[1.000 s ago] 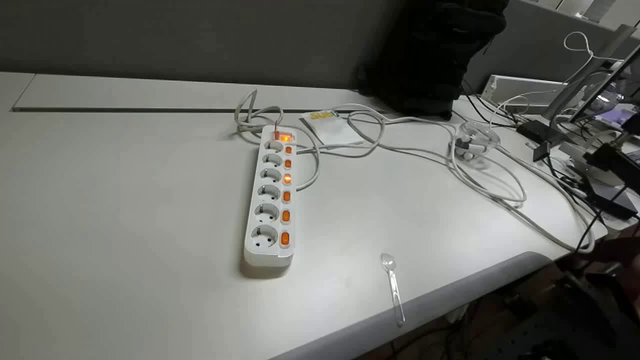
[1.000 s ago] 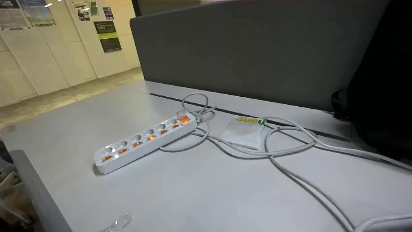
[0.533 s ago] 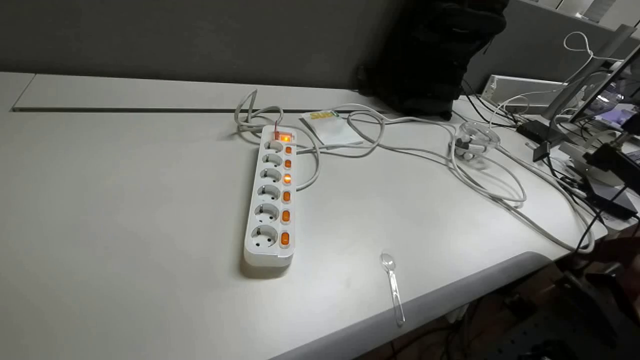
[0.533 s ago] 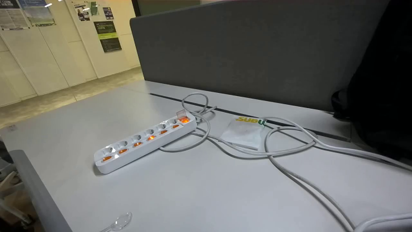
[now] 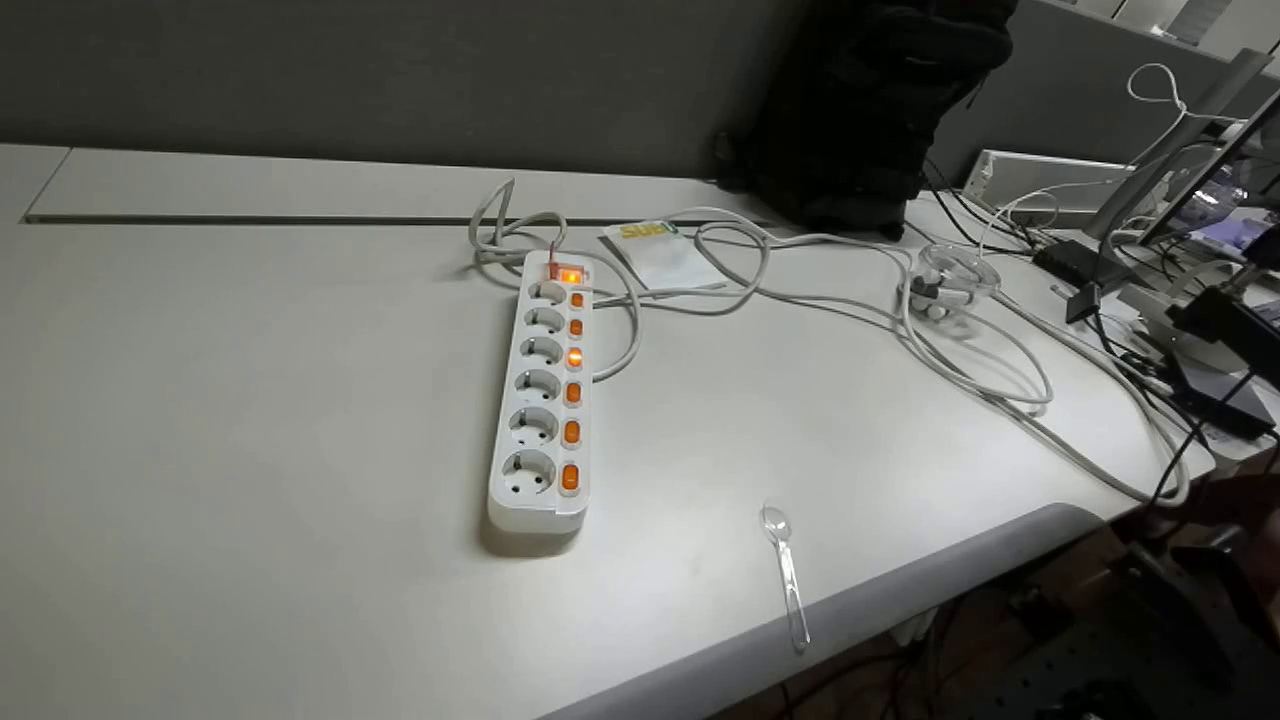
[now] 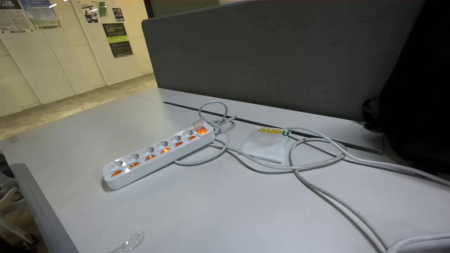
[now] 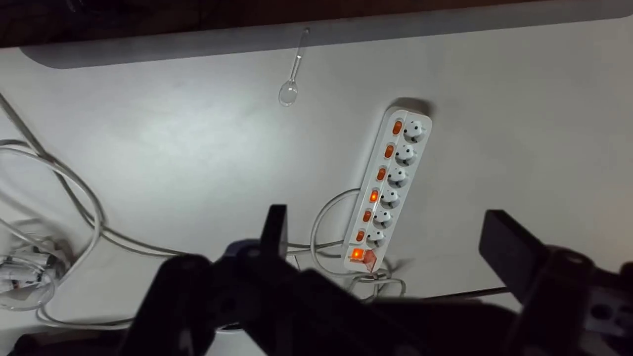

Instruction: Flip the fourth switch from the left on the adaptor.

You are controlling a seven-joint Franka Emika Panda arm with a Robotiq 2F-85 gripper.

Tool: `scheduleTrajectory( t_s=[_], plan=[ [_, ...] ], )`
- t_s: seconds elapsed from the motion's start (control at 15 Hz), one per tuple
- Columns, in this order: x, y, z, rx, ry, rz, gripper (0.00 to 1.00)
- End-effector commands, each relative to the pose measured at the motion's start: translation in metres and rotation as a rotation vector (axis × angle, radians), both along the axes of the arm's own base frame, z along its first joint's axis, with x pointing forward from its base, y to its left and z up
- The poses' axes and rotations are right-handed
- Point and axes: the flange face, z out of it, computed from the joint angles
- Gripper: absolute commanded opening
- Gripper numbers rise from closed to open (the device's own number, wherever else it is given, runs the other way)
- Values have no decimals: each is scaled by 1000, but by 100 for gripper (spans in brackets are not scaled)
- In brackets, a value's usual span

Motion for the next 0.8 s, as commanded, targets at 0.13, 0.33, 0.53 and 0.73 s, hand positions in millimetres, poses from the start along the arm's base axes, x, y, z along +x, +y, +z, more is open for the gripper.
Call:
scheduleTrajectory(
  t_s=[0.13,0.33,0.53,0.73],
  plan=[
    [32,-28,-23,-14,-23,-149,100],
    [53,-45,-47,-34,-49,-223,67],
    [74,-57,-73,-53,-73,-305,45],
    [93,-60,-97,-84,-94,-360,25]
  ],
)
